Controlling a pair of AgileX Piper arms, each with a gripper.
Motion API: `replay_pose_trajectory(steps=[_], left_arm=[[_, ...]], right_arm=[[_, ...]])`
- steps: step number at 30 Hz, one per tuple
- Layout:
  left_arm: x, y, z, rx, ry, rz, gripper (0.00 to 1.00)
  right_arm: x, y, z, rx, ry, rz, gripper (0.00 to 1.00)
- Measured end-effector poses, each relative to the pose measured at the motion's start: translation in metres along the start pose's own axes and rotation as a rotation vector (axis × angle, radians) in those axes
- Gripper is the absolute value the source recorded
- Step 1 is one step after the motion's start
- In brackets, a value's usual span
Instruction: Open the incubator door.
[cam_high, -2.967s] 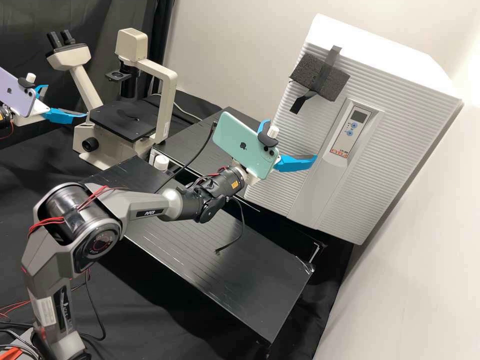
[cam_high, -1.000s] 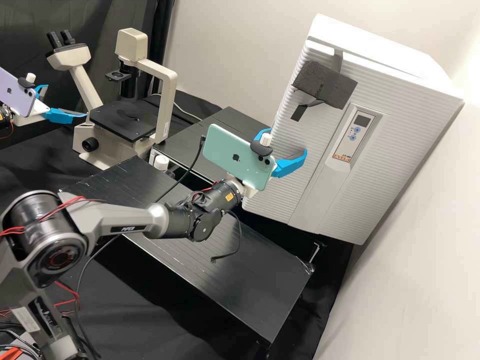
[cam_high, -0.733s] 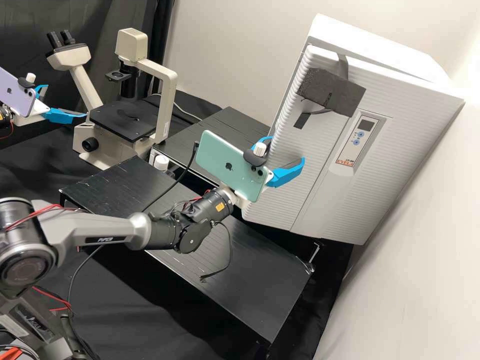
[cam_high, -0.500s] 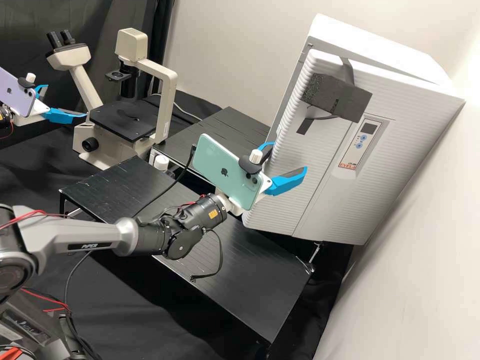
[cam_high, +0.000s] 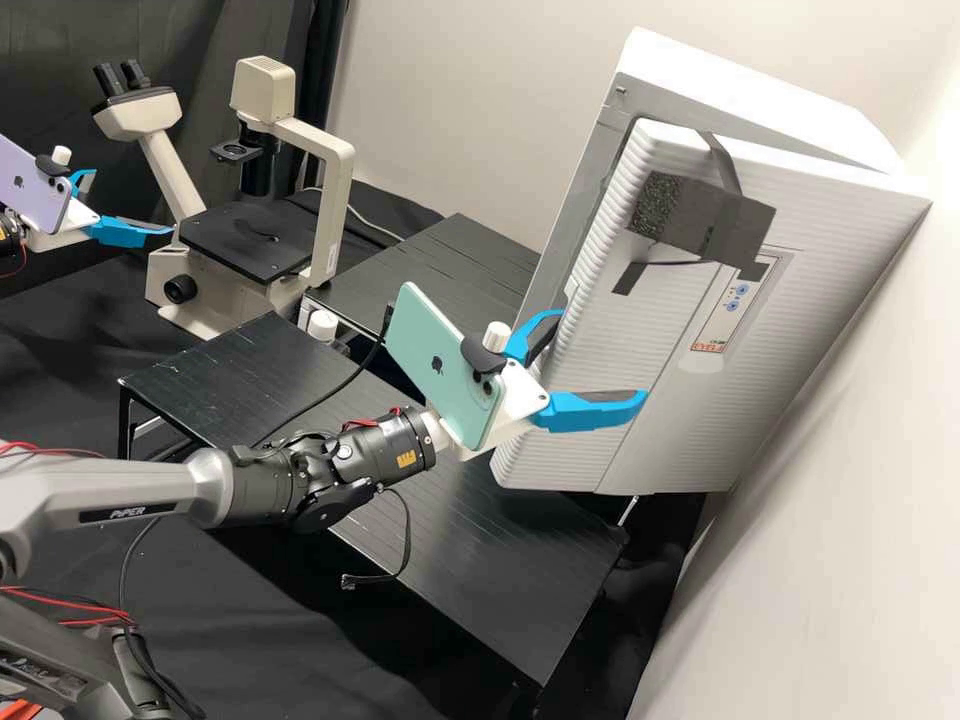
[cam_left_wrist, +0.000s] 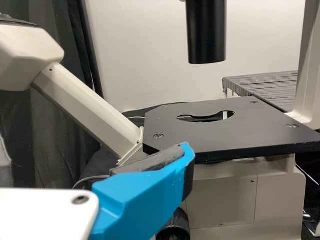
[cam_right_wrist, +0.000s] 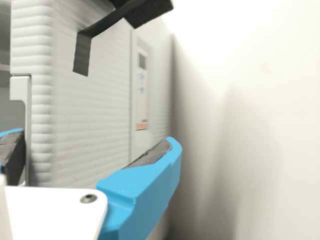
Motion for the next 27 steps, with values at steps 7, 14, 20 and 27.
replay_pose_trajectory(steps=[7, 14, 20, 27], left_arm=[[0.0, 0.0, 0.0, 0.0, 0.0, 0.0, 1.0], [0.0, 0.0, 0.0, 0.0, 0.0, 0.0, 1.0], [0.0, 0.0, 0.0, 0.0, 0.0, 0.0, 1.0], [0.0, 0.0, 0.0, 0.0, 0.0, 0.0, 1.0]], right_arm=[[-0.02, 0.017, 0.011, 0.019, -0.159, 0.178, 1.0], [-0.036, 0.025, 0.003, 0.05, -0.165, 0.286, 1.0], [-0.04, 0.021, -0.007, 0.059, -0.111, 0.287, 1.0], [-0.047, 0.004, -0.019, 0.009, 0.034, 0.224, 1.0]])
